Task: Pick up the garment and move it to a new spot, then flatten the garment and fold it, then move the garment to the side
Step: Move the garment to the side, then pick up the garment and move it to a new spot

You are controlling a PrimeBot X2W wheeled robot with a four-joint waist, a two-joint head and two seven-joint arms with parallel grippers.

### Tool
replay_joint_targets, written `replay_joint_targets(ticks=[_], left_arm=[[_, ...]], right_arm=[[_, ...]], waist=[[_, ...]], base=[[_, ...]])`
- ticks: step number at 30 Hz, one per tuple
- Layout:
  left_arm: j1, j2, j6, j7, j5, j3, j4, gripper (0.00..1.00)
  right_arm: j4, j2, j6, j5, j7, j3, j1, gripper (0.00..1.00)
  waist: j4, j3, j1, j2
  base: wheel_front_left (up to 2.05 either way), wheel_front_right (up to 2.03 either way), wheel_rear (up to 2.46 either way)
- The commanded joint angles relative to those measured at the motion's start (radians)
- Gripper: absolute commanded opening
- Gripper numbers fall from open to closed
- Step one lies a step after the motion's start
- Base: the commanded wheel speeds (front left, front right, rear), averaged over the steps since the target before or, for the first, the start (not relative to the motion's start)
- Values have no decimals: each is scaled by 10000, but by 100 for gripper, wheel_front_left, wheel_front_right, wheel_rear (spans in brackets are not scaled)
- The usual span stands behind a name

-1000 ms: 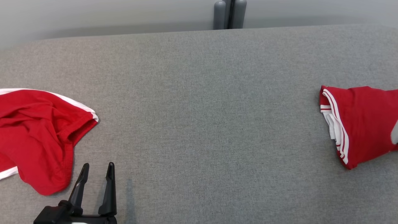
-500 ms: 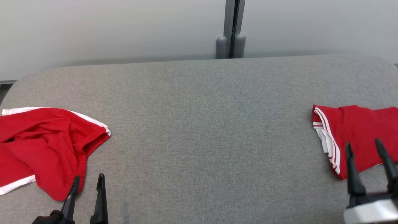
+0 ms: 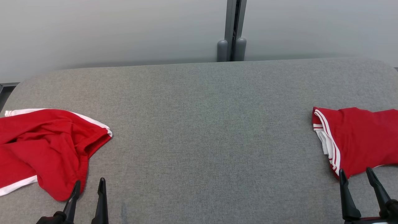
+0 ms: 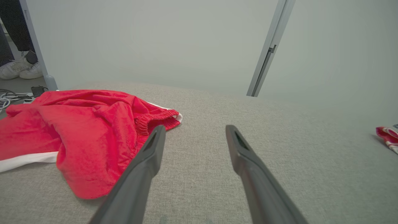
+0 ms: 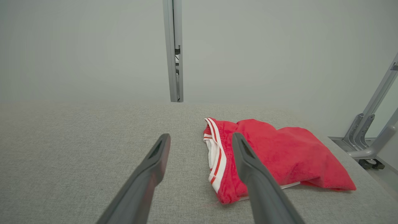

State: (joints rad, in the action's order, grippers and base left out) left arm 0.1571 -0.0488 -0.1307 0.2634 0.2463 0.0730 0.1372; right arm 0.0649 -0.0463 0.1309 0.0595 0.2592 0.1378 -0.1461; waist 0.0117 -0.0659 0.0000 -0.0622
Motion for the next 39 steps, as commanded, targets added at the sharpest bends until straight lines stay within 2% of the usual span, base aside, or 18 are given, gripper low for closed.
replay_joint_targets(ticks=[1,10,14,19,24,29,33,39], left_arm=[[-30,-37,-10,13,-57,30,9,100],[13,-35,-11,13,-34,-32,-46,100],[-39,-37,-11,13,-25,-97,-98,100],[-153,-35,-12,13,-23,-151,-149,100],[-21,-35,-7,13,24,-103,-101,100],[199,-37,-8,13,37,75,-124,100],[282,-35,-8,13,73,173,-185,100],[125,-34,-9,13,246,137,-165,100]], right_arm=[[8,-51,-1,45,52,11,-20,100],[53,-49,-1,-36,52,53,-15,100],[-18,-47,-1,-56,53,-11,-50,100],[-3,-48,-1,60,53,-317,-69,100],[107,-48,-1,158,53,-828,99,100],[196,-49,-1,167,53,-1190,307,100],[214,-50,-1,172,53,-1324,346,100],[244,-49,-1,132,54,-1448,307,100]], waist=[[-2,8,0,0],[-216,58,0,0],[-568,85,0,0],[-1478,144,0,0],[-2876,255,0,0],[-3625,322,0,0],[-3764,327,0,0],[-3445,194,0,0]], base=[[0,0,0],[0,0,0],[0,0,0],[0,0,0],[0,0,0],[0,0,0],[0,0,0],[0,0,0]])
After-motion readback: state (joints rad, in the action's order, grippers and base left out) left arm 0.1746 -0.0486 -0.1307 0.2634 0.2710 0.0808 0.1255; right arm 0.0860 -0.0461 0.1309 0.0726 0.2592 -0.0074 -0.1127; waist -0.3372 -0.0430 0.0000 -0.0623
